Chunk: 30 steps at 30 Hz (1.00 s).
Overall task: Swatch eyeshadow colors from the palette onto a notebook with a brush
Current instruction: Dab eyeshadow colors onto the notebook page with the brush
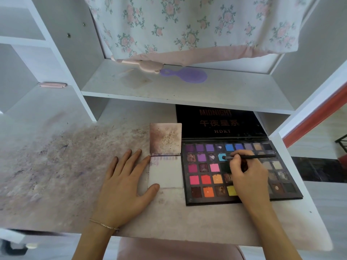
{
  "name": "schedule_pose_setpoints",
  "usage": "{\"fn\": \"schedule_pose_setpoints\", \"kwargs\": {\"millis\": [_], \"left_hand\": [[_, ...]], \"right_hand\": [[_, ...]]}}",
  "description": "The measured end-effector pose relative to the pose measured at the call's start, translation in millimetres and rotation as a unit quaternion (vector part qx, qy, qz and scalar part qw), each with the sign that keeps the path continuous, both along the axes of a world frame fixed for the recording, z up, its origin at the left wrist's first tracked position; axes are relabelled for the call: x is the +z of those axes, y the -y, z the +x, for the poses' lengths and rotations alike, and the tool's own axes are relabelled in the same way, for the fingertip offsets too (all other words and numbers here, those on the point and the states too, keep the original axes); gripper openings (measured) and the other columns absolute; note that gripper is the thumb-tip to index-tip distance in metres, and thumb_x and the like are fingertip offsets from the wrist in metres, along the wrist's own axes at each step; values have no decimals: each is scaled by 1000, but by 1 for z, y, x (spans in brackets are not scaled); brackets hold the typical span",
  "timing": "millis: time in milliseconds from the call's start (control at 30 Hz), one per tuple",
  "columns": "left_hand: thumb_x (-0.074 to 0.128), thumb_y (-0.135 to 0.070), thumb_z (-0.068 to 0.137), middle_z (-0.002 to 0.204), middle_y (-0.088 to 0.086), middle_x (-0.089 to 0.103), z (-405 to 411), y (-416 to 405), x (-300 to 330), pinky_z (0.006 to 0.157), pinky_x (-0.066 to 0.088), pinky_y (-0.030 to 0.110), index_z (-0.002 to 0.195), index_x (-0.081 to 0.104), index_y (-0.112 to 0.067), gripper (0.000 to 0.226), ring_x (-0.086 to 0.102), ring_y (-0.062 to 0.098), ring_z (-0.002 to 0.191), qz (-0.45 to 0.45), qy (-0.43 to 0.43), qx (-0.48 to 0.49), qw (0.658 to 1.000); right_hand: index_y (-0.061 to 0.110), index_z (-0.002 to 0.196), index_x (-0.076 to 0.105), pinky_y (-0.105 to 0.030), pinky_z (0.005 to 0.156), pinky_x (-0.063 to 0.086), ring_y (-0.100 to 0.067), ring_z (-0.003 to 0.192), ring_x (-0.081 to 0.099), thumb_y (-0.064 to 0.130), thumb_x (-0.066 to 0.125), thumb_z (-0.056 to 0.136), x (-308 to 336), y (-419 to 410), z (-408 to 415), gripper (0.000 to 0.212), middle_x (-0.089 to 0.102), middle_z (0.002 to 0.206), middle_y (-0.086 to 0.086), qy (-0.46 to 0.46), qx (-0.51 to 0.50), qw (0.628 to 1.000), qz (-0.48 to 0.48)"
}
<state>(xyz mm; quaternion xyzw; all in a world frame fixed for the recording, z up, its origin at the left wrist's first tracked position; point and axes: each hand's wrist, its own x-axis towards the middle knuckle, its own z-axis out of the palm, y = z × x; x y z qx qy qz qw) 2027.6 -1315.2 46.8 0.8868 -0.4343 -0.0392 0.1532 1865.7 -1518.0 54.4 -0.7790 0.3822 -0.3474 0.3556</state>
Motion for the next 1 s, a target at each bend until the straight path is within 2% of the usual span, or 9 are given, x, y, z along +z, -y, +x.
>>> {"fn": "schedule_pose_setpoints", "kwargs": {"millis": [100,233,433,500,600,667,767,900,1000], "left_hand": [[10,-72,70,148,-14,0,0,-1,0,111,-16,28,143,18,-33,83,-10,4,137,-4,2,-2,1000],[12,-72,71,149,-12,4,0,0,0,112,-14,29,142,20,-32,82,-8,5,138,-8,-1,-3,1000],[10,-72,71,151,-12,5,0,0,-2,112,-15,30,142,17,-34,81,-10,5,137,-7,3,-3,1000],[11,-72,71,152,-11,7,0,0,-2,112,-14,30,142,17,-34,80,-9,4,137,-7,5,-1,1000],[12,-71,71,152,-10,8,0,0,-3,113,-13,31,142,17,-35,80,-9,4,138,-5,7,0,1000],[12,-71,72,153,-11,7,0,-1,-3,113,-12,31,142,16,-35,79,-10,4,138,-7,8,0,1000],[13,-70,71,153,-11,8,0,-1,-3,113,-14,30,142,16,-36,79,-12,3,136,-10,12,-1,1000],[17,-69,73,152,-8,14,0,-1,-2,113,-10,31,142,22,-32,78,-8,4,136,-20,1,-1,1000],[13,-70,72,153,-10,8,0,-1,-3,113,-13,30,143,15,-34,79,-13,4,136,-12,11,1,1000]], "right_hand": [[28,82,52,-5,58,43,10,75,55,6,48,89,3,-2,0,23,56,73,12,15,6,1000,0],[36,78,49,-18,49,45,-13,64,56,5,48,89,11,-11,3,33,58,67,2,38,27,999,-4],[26,79,50,-18,43,37,-9,51,50,6,49,89,13,-42,28,22,51,56,-4,43,117,991,41],[28,79,50,-16,48,43,-7,57,54,11,51,88,13,-52,38,20,55,60,2,26,155,986,58],[32,78,50,-23,57,47,-10,68,57,12,55,86,14,-65,54,22,61,70,1,19,192,979,63],[32,78,51,-23,58,46,-9,68,56,12,56,85,12,-70,62,22,62,72,-1,13,198,978,60],[28,80,53,-14,57,41,-1,66,52,13,56,85,8,-70,68,16,58,70,8,2,198,978,62],[32,80,51,-11,58,40,2,67,50,15,56,85,5,-70,70,19,55,69,13,-8,193,979,65],[35,79,49,-11,60,41,1,70,51,14,56,85,5,-70,70,22,57,72,11,-5,193,979,67]]}}
